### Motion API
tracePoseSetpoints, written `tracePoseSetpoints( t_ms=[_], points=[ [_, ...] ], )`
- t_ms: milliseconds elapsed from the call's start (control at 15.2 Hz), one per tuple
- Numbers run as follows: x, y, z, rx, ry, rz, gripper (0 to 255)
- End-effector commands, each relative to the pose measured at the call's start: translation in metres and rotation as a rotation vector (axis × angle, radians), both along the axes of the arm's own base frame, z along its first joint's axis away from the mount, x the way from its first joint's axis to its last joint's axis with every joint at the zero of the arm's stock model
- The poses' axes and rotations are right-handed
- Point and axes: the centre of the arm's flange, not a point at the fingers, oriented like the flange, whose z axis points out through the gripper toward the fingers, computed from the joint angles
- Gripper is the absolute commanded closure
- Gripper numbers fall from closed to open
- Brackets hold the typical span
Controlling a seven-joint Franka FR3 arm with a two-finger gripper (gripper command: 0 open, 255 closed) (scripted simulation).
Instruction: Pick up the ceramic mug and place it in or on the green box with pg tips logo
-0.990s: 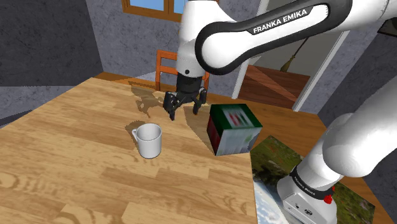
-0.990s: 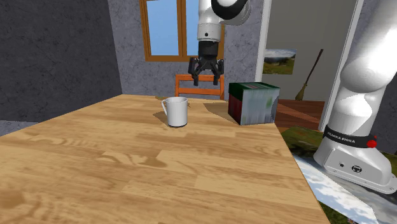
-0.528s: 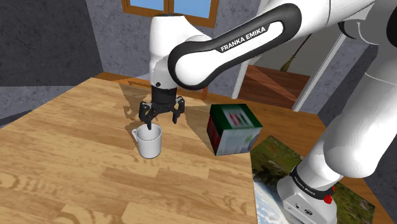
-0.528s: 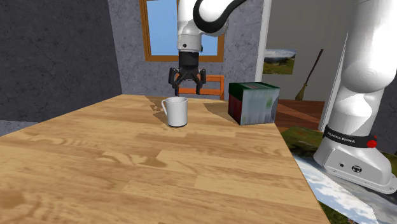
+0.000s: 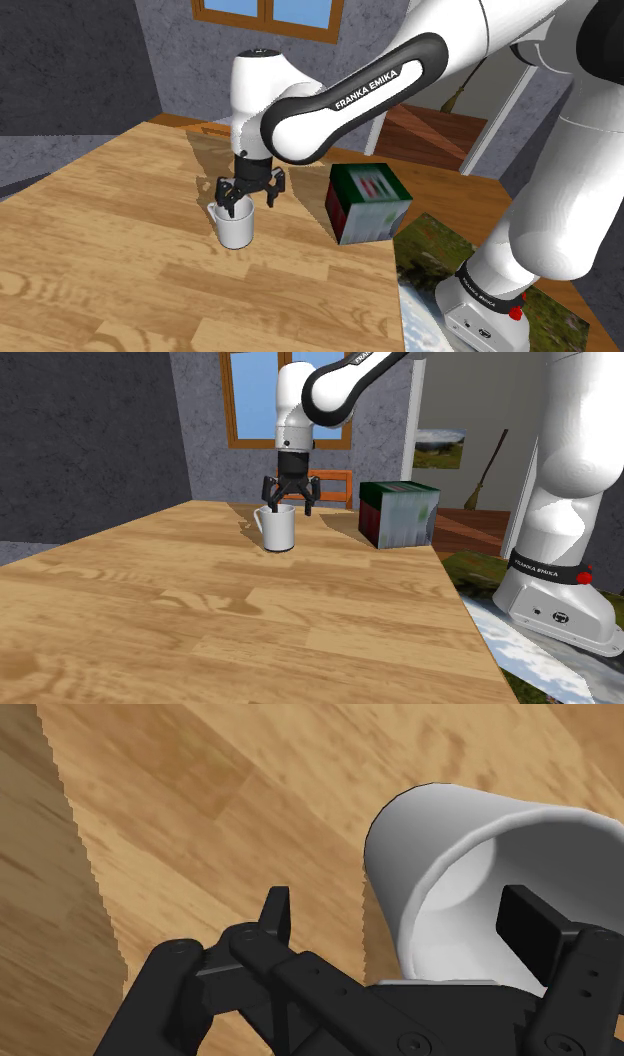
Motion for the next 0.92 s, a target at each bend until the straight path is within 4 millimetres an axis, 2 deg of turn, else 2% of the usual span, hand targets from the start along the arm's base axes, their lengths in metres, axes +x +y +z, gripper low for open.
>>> tracePoseSetpoints(
  t_ms=[0,396,462,858],
  points=[
    [0.0006,0.001,-0.0038,0.0,-0.001,0.0,0],
    [0.0006,0.001,-0.0037,0.0,-0.001,0.0,0],
    [0.0006,0.001,-0.0037,0.0,-0.001,0.0,255],
    [0.0006,0.001,-0.0037,0.0,-0.001,0.0,255]
  ],
)
